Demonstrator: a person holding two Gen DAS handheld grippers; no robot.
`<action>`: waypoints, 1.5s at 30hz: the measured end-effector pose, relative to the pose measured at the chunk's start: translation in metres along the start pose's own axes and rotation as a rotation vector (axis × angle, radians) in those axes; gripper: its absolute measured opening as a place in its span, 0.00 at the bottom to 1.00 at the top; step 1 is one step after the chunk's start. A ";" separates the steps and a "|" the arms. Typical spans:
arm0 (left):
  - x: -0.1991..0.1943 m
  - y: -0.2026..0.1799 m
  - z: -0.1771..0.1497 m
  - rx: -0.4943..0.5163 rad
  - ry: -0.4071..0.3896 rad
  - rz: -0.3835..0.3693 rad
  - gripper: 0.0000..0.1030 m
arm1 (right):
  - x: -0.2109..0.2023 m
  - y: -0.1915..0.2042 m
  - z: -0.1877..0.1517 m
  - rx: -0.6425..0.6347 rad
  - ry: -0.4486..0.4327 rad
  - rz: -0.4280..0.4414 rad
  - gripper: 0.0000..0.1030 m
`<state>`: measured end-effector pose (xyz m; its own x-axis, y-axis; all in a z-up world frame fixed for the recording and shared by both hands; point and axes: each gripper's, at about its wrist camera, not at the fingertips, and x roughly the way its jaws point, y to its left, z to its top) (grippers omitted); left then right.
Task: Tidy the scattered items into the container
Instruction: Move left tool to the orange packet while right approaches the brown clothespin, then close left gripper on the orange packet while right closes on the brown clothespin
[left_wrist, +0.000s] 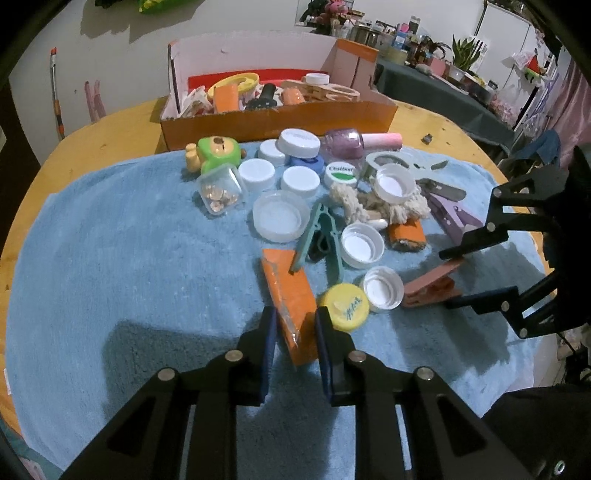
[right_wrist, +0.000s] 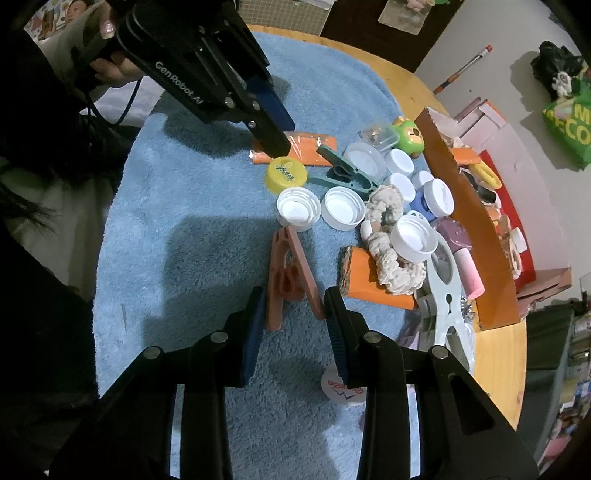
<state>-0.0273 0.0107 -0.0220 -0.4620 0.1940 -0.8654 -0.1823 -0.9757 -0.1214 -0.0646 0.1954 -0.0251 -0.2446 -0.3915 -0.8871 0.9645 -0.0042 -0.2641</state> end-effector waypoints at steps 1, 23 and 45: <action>0.000 0.000 0.000 -0.006 -0.001 -0.002 0.21 | 0.001 0.000 -0.001 -0.003 0.002 -0.003 0.30; -0.004 0.000 0.004 -0.056 0.003 -0.038 0.12 | 0.001 -0.012 -0.001 0.032 -0.011 0.044 0.30; 0.005 -0.004 0.008 0.004 0.032 0.043 0.30 | 0.003 -0.019 0.003 0.058 -0.025 0.031 0.30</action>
<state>-0.0357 0.0166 -0.0225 -0.4415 0.1481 -0.8850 -0.1659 -0.9828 -0.0817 -0.0838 0.1915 -0.0217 -0.2127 -0.4156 -0.8843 0.9759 -0.0451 -0.2135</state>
